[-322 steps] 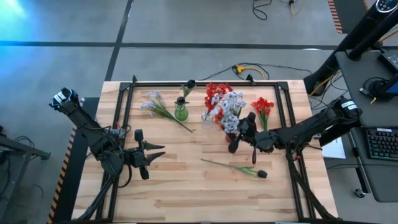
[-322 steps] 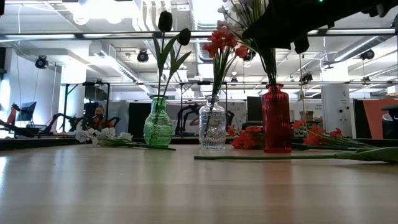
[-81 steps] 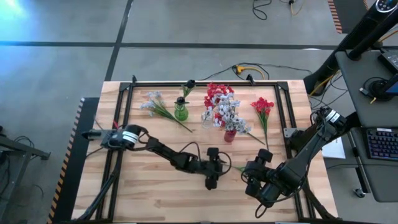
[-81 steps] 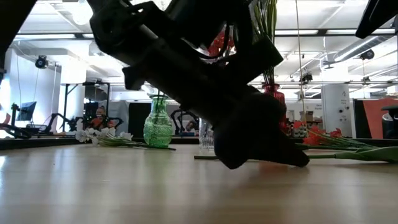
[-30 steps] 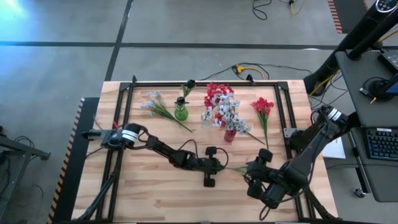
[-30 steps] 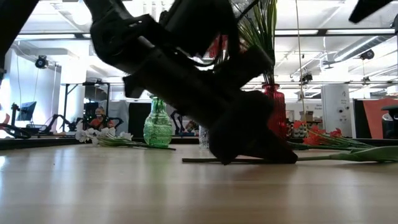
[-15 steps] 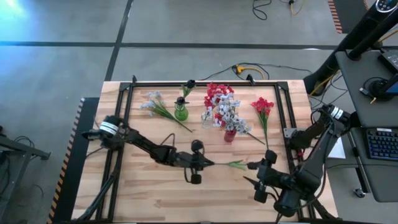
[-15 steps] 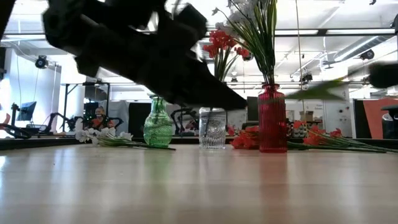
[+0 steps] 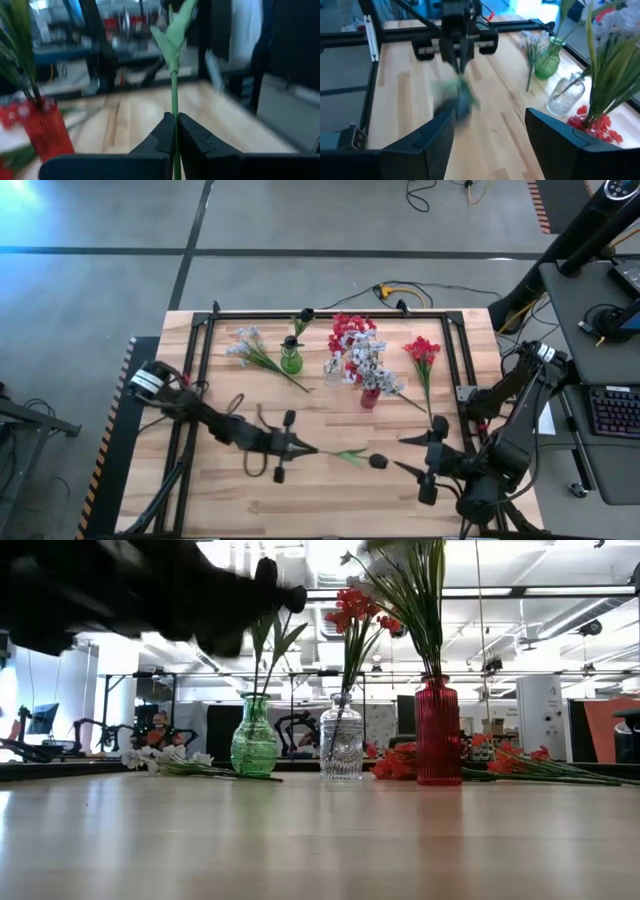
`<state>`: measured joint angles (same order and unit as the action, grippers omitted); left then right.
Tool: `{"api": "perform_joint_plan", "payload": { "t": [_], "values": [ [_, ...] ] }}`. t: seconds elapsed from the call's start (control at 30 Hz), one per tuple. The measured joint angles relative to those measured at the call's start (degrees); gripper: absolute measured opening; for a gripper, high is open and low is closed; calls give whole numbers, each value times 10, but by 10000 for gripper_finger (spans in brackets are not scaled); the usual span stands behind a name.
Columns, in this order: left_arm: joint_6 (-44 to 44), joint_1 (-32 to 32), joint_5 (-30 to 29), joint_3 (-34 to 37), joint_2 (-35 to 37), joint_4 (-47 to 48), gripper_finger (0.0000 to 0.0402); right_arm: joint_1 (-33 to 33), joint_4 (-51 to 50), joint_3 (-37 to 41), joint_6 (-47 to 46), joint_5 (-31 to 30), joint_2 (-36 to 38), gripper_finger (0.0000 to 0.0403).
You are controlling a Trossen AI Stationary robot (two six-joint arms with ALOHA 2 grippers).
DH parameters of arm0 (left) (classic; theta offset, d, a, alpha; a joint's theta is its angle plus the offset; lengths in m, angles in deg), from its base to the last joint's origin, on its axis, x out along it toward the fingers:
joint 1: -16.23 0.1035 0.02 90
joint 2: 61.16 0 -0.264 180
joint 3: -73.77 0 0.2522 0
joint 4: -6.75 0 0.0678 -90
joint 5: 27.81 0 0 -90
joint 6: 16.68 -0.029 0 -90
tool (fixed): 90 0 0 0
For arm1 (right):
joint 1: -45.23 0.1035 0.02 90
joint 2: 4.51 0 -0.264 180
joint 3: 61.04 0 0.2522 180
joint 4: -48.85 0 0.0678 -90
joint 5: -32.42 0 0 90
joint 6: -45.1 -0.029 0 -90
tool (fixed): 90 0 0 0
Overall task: Sort flowers into vase by color
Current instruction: Put the black tulip into the green vase
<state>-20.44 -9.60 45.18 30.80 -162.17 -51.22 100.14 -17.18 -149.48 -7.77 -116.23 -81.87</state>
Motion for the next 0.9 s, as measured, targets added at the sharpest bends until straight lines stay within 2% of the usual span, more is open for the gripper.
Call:
{"api": "perform_joint_plan", "payload": {
  "t": [0.17, 0.37, 0.57, 0.73, 0.9],
  "values": [
    [-8, -6, -2, 54, 23, -96, 0, 0, 37, 0, 30, -19, -5, 233],
    [-46, -10, 16, 65, 25, -183, 0, -5, 94, 0, 84, -54, -36, 233],
    [-72, -11, 29, 36, 28, -183, 0, -6, 181, 0, 155, -129, -74, 233],
    [-104, -15, 33, 5, 27, -171, 0, -22, 311, 0, 281, -151, -107, 233],
    [-121, -16, 33, -19, 27, -167, 0, -46, 520, 0, 484, -125, -143, 233]
  ]
}}
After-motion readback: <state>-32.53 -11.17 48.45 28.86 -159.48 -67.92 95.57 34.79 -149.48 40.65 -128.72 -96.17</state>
